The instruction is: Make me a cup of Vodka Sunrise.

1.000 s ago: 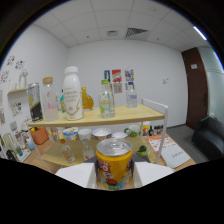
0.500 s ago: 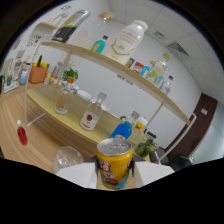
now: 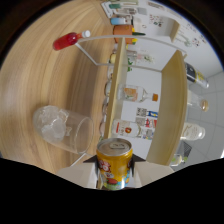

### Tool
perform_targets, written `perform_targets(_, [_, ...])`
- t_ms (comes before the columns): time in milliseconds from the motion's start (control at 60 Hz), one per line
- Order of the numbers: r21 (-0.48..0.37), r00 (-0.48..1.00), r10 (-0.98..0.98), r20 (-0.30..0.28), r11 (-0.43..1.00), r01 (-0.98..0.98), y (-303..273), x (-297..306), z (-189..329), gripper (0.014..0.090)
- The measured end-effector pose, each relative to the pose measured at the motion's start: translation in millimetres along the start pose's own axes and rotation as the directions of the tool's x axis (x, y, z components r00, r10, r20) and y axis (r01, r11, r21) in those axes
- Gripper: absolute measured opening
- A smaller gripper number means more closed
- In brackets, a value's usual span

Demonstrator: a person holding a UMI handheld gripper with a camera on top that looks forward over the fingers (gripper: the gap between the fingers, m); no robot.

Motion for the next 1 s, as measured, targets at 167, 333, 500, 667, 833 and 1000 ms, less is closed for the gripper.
perform_targets(167, [-0.005,0.970,-0.243,-0.017,0.970,0.243,-4.6,0.7,-1.4,0.0513])
perform_targets(333, [0.003,0.967,-0.255,-0.010,0.967,0.255,-6.2,3.7,-9.4,0.0511])
perform_targets(500, [0.009,0.998,0.057,-0.035,0.998,-0.057,-2.0,36.8,-23.8,0.0513])
perform_targets(667, [0.107,0.814,0.575,-0.075,0.817,-0.567,15.7,98.2,-47.8,0.0514])
perform_targets(833, [0.205,0.373,0.928,0.000,0.365,-0.908,59.0,125.8,-70.6,0.0516])
perform_targets(1000, [0.171,0.016,0.999,0.051,0.007,-0.985,112.6,98.4,-67.1,0.0516])
